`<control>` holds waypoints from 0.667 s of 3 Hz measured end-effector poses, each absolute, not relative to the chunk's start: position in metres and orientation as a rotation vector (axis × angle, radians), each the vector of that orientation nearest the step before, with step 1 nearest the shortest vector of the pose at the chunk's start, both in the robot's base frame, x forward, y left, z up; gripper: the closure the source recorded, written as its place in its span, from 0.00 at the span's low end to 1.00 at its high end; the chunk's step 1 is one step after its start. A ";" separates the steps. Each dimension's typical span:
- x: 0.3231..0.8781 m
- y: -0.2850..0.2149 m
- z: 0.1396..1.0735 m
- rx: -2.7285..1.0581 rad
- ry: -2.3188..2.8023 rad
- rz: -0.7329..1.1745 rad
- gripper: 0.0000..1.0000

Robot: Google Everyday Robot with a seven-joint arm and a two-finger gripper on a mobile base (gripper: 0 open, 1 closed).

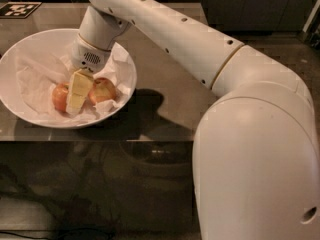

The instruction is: Pick apple from white bowl

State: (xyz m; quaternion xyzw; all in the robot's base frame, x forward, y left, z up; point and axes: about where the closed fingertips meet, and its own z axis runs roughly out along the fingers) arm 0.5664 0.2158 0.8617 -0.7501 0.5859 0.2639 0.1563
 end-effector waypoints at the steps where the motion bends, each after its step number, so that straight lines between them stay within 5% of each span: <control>1: 0.566 0.216 0.862 -2.147 1.677 0.758 0.36; 2: 0.566 0.216 0.862 -2.147 1.677 0.758 0.58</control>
Offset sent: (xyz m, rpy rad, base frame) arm -0.0004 0.0005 0.0000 0.0011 0.0016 0.0007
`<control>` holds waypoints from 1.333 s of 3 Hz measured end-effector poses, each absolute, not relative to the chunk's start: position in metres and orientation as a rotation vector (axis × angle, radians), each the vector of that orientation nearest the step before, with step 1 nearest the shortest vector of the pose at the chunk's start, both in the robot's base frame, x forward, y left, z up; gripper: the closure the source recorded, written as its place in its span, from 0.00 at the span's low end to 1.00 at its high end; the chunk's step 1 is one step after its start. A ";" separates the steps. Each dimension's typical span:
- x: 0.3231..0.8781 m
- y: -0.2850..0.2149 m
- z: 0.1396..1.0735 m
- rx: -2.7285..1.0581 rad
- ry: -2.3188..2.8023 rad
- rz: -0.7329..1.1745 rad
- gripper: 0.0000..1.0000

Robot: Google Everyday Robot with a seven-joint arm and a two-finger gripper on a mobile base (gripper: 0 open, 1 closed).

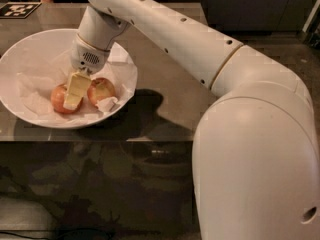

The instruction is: Pick apple from white bowl

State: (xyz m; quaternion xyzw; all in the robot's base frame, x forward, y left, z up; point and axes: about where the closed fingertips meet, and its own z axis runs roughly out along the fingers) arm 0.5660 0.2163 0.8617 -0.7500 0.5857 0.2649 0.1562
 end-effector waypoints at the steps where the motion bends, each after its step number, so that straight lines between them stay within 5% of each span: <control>1: 0.566 0.216 0.862 -2.147 1.677 0.758 0.83; 2: 0.566 0.216 0.862 -2.148 1.676 0.758 1.00; 4: 0.560 0.212 0.879 -2.149 1.642 0.689 1.00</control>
Offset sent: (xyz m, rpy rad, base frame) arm 0.0000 0.0000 0.0000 0.0000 0.0000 0.0000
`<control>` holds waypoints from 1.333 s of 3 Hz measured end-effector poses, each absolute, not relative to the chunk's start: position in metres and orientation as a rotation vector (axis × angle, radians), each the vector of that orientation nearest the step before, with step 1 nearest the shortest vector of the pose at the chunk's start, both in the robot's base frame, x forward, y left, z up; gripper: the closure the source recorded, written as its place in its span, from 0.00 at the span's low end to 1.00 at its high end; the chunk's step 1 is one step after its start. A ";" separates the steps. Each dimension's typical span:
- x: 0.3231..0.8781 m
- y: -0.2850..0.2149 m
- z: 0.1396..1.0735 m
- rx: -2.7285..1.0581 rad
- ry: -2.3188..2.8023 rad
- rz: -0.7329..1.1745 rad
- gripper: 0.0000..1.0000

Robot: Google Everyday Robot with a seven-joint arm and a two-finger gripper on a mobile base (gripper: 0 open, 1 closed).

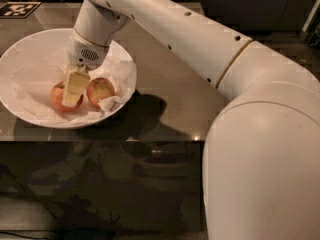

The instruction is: Pick apple from white bowl

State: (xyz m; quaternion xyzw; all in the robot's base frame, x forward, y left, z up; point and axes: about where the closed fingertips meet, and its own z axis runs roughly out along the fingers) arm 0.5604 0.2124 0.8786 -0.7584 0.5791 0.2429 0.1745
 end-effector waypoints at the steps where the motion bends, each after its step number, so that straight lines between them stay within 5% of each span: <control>1: 0.560 0.210 0.890 -2.163 1.620 0.631 1.00; 4: 0.580 0.174 0.879 -2.036 1.765 0.573 1.00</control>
Offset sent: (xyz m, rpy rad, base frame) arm 0.0095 -0.0108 0.0242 -0.0349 -0.0935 0.0051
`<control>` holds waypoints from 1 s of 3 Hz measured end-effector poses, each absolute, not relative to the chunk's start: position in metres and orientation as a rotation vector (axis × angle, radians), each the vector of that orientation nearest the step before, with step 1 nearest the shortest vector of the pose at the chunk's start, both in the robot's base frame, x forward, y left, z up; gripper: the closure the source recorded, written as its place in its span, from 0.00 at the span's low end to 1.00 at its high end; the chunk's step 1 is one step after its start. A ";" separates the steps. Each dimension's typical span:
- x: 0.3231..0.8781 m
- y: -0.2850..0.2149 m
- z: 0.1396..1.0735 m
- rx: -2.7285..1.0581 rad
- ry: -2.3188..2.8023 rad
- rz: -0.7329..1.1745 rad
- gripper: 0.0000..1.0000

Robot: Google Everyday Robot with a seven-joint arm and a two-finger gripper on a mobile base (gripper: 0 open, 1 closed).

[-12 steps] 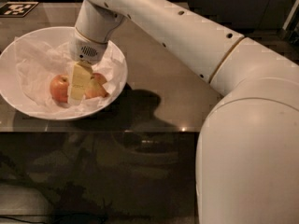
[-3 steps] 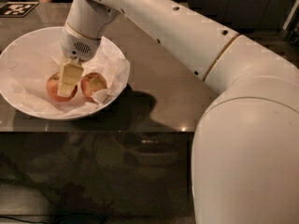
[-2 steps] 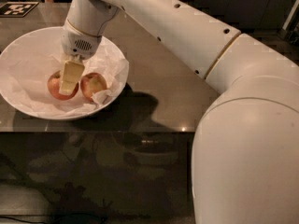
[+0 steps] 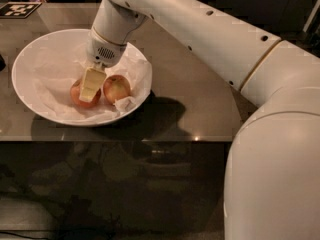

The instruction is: Pick apple from white bowl

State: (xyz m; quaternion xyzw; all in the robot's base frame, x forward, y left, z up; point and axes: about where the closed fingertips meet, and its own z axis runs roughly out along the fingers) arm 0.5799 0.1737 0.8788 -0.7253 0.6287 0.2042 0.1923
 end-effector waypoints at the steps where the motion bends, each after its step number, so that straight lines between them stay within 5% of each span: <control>1: 0.580 0.174 0.879 -2.036 1.765 0.573 1.00; 3: 0.580 0.174 0.879 -2.036 1.765 0.573 0.58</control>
Offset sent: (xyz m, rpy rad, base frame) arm 0.0000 0.0000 0.0000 0.0000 0.0000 0.0000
